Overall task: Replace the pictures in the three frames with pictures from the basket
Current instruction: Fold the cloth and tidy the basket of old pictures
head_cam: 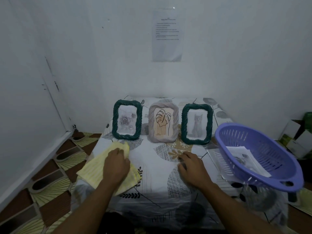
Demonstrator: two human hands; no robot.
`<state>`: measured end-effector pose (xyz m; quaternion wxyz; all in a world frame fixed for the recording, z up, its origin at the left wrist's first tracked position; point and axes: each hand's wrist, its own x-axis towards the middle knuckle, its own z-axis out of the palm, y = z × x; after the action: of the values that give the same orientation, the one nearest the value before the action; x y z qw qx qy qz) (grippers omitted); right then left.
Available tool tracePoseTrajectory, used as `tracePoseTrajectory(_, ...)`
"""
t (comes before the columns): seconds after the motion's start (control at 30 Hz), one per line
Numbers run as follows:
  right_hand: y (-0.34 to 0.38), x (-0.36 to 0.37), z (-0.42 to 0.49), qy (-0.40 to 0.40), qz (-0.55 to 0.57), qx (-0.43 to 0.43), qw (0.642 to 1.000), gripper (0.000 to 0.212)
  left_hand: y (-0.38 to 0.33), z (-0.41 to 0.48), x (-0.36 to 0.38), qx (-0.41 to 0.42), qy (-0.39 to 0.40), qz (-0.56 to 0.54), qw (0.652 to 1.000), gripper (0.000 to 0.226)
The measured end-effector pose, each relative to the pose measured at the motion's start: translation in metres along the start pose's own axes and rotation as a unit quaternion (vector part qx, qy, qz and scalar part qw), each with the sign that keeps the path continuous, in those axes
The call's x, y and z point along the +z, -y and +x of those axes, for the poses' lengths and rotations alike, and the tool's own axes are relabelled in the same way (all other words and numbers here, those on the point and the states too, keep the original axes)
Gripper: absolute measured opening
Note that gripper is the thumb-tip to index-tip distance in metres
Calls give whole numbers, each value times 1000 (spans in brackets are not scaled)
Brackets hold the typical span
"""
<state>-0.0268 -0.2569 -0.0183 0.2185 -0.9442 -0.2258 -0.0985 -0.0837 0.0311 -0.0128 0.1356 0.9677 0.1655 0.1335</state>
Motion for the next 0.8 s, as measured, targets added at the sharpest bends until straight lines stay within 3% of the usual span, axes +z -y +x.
tracePoseTrajectory(0.2,35,3,15,8,93,14,996,34,-49,-22,3,90,87,-146,981,57)
tracePoseTrajectory(0.33,35,-1,25,33,124,56,990,29,-74,-19,7,120,97,-198,968,41)
tracePoseTrajectory(0.43,28,-3,26,60,154,95,982,36,-67,-6,9,110,65,-166,978,46)
tracePoseTrajectory(0.6,42,4,35,68,223,149,961,56,-50,-1,19,100,125,-98,982,65)
tracePoseTrajectory(0.7,51,12,42,62,207,158,963,53,-58,-6,21,101,125,-72,984,74)
tracePoseTrajectory(0.8,46,8,43,61,189,154,968,44,-61,-7,20,93,106,-91,986,50)
